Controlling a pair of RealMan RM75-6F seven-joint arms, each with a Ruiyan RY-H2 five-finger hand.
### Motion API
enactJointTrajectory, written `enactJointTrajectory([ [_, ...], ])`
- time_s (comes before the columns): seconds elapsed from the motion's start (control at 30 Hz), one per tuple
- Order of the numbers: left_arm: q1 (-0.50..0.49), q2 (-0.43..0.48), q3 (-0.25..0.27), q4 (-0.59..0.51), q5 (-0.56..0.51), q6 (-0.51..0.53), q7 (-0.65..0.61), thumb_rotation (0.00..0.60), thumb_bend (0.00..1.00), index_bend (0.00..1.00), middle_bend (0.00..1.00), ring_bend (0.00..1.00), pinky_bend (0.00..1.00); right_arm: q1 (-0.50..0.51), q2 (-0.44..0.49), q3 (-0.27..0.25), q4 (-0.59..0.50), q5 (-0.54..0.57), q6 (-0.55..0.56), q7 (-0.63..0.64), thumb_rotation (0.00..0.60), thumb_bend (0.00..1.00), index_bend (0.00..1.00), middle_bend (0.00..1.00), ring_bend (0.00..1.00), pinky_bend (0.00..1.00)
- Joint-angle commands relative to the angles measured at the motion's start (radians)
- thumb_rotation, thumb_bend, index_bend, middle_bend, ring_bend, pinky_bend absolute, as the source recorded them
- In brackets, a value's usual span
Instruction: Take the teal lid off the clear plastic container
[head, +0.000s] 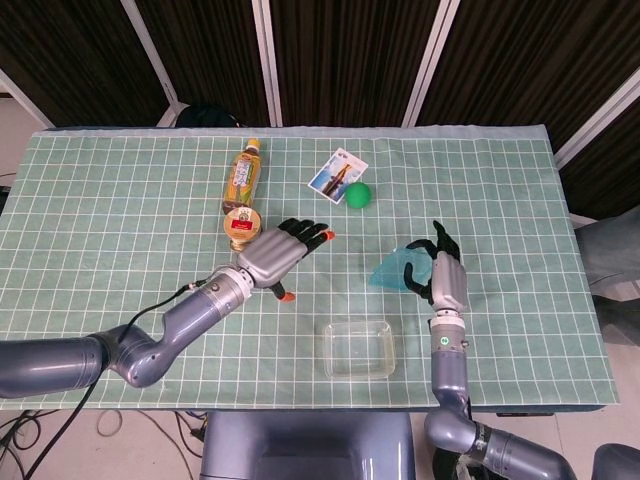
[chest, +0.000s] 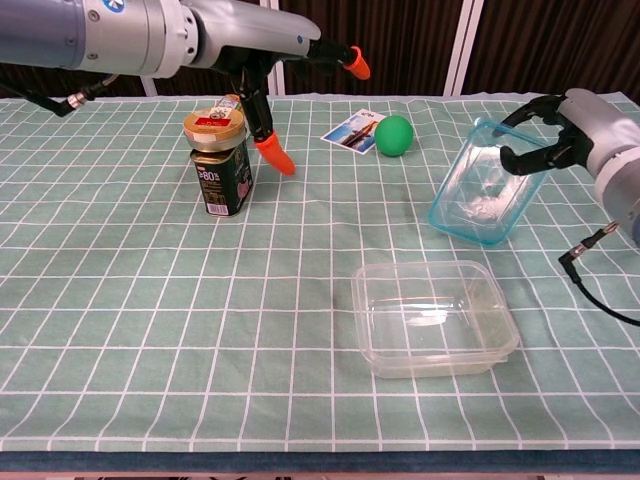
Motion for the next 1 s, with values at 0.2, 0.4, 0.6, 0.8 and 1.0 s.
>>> enactJointTrajectory([
  [0.2,0.056,0.067,0.018,-0.061,0.034,0.044,0.008,0.6,0.0,0.0,0.0,0.0,0.08,0.083,0.083,0.034,0.06,0.1,-0.061,-0.132,0.6,0.35,0.0,0.0,0.0,0.0],
  [0.4,0.133,0.151,0.046,-0.168,0.059,0.131,0.031,0.6,0.0,0.0,0.0,0.0,0.08,0.049,0.162,0.007,0.012,0.096,-0.061,-0.107,0.6,0.35,0.0,0.0,0.0,0.0],
  [0.6,0.284,0.247,0.137,-0.312,0.128,0.318,0.093,0.6,0.0,0.0,0.0,0.0,0.08,-0.054,0.299,-0.08,-0.098,0.023,-0.058,-0.046,0.6,0.35,0.0,0.0,0.0,0.0],
  [0.8,0.51,0.282,0.267,-0.349,0.273,0.572,0.123,0.6,0.0,0.0,0.0,0.0,0.08,-0.174,0.444,-0.207,-0.182,-0.159,-0.015,0.036,0.6,0.35,0.0,0.0,0.0,0.0],
  [1.0,0.739,0.242,0.356,-0.232,0.382,0.794,0.082,0.6,0.0,0.0,0.0,0.0,0.08,-0.254,0.517,-0.312,-0.17,-0.35,0.07,0.107,0.6,0.35,0.0,0.0,0.0,0.0],
])
